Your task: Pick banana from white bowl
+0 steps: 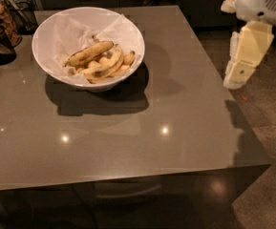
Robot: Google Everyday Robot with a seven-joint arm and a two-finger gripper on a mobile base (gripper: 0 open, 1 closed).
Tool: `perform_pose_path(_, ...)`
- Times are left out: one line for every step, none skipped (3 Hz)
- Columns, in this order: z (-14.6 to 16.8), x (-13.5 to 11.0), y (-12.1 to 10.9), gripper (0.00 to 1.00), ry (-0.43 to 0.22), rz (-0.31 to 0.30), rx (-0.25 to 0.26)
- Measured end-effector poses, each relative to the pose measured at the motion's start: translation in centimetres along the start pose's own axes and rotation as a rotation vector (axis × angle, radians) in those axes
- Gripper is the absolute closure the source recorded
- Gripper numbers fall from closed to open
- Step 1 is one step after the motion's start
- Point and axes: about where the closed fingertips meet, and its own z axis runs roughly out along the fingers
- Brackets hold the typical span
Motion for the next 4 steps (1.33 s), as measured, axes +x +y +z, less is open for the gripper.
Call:
perform_pose_path(-0.5,-2.9,-2.6,0.00,-0.008,-0.051,0.003)
perform_pose_path(-0.9,-3.8,-3.4,0.00,-0.033,-0.056,0.035)
perform_pose_path(-0.7,-4.1,-3.9,0.00,-0.050,-0.049,0.049)
perform_pose_path(0.4,-4.9,-4.6,0.00,-0.078,-0.049,0.047)
